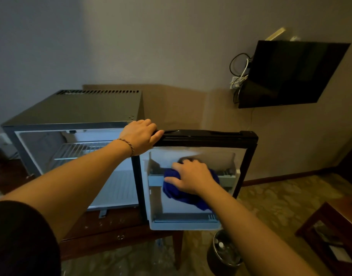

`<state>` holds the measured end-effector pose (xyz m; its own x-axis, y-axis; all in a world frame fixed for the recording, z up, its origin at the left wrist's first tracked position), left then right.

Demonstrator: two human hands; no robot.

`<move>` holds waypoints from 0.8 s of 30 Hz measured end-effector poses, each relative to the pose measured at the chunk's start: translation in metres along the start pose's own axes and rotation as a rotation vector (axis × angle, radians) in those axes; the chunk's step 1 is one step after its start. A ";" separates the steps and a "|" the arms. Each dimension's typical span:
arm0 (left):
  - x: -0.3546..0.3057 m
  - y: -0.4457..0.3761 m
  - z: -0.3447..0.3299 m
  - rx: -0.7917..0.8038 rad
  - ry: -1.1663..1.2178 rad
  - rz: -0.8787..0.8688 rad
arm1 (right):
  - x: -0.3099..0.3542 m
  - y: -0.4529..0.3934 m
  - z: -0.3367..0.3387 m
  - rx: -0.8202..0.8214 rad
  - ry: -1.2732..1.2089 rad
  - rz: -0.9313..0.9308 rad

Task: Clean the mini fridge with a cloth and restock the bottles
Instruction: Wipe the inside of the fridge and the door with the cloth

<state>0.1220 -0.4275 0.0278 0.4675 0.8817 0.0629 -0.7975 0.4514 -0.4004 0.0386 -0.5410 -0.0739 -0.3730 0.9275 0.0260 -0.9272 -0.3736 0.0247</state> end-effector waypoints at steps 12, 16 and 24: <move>0.002 -0.002 -0.003 -0.005 -0.010 0.012 | -0.001 0.018 -0.002 -0.180 0.066 -0.036; 0.001 -0.003 -0.004 0.000 -0.016 -0.012 | -0.039 0.063 0.017 -0.462 0.031 -0.141; -0.012 -0.013 -0.010 0.278 0.023 0.048 | -0.140 0.153 0.030 -0.927 -0.415 -0.559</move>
<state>0.1306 -0.4455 0.0233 0.4327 0.9011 0.0276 -0.8915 0.4322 -0.1358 -0.0499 -0.7286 -0.0438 -0.0240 0.8192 0.5729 -0.6919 0.4001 -0.6010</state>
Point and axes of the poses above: each hand's wrist, its own y-axis away from the middle knuckle, its own z-axis out of the back of the hand, x = y × z, the point moved 10 cm from there along -y, towards the middle knuckle, and after that the axes turned 5 degrees about z, right-handed, at the moved point
